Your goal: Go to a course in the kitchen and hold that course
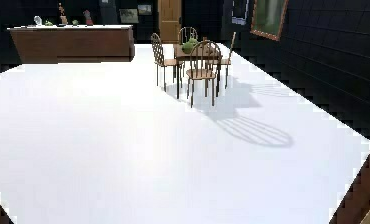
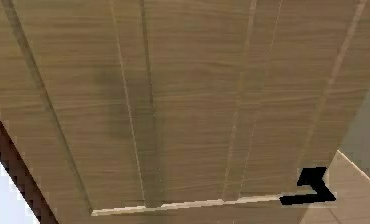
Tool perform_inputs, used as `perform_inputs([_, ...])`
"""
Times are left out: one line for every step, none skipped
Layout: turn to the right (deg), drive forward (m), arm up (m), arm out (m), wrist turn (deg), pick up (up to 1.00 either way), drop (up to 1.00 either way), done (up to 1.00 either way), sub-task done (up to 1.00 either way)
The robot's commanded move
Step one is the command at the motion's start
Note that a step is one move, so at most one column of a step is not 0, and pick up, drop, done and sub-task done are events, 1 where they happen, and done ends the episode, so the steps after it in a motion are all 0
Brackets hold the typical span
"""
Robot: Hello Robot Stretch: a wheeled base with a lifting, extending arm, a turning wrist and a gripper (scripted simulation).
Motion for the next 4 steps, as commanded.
perform_inputs([0.0, 0.15, 0.0, 0.0, 0.0, 0.0, 0.0, 0.0, 0.0])
perform_inputs([-27.0, 0.0, 0.0, 0.0, 0.0, 0.0, 0.0, 0.0, 0.0])
perform_inputs([0.0, 0.65, 0.0, 0.0, 0.0, 0.0, 0.0, 0.0, 0.0])
perform_inputs([-9.0, 0.0, 0.0, 0.0, 0.0, 0.0, 0.0, 0.0, 0.0])
